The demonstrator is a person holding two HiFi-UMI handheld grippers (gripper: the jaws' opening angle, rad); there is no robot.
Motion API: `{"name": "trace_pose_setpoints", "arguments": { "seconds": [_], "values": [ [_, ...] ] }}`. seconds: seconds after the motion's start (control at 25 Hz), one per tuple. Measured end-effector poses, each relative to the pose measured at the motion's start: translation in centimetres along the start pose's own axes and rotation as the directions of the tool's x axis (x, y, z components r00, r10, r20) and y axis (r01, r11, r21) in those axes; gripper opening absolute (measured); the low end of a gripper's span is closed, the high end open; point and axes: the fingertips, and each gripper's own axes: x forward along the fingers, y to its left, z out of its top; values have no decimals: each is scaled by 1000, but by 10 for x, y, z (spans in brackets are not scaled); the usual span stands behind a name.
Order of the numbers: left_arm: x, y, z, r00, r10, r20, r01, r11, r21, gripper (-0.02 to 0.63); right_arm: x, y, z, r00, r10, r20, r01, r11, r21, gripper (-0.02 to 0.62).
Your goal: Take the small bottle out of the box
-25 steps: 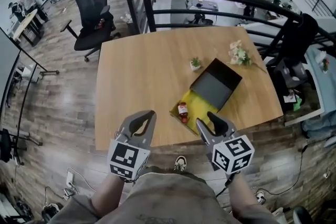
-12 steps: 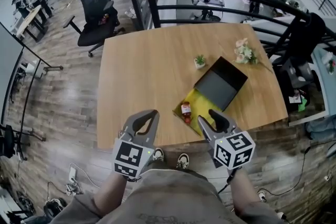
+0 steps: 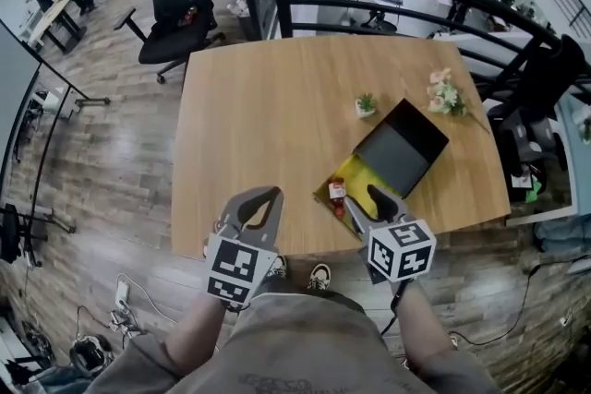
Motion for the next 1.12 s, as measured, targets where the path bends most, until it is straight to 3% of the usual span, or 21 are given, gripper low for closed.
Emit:
{"name": "trace_pose_setpoints", "arguments": {
  "seconds": [0.6,1.12],
  "values": [
    [46,11,-65,991,-59,-124,55,998,-31,0,94,-37,-89,965,-36,-261,60,995,85,207],
    [62,9,-113,976,-95,-194,85,995,-59,0,143,-67,-139,921,-90,-379,141,984,108,207]
  ]
}}
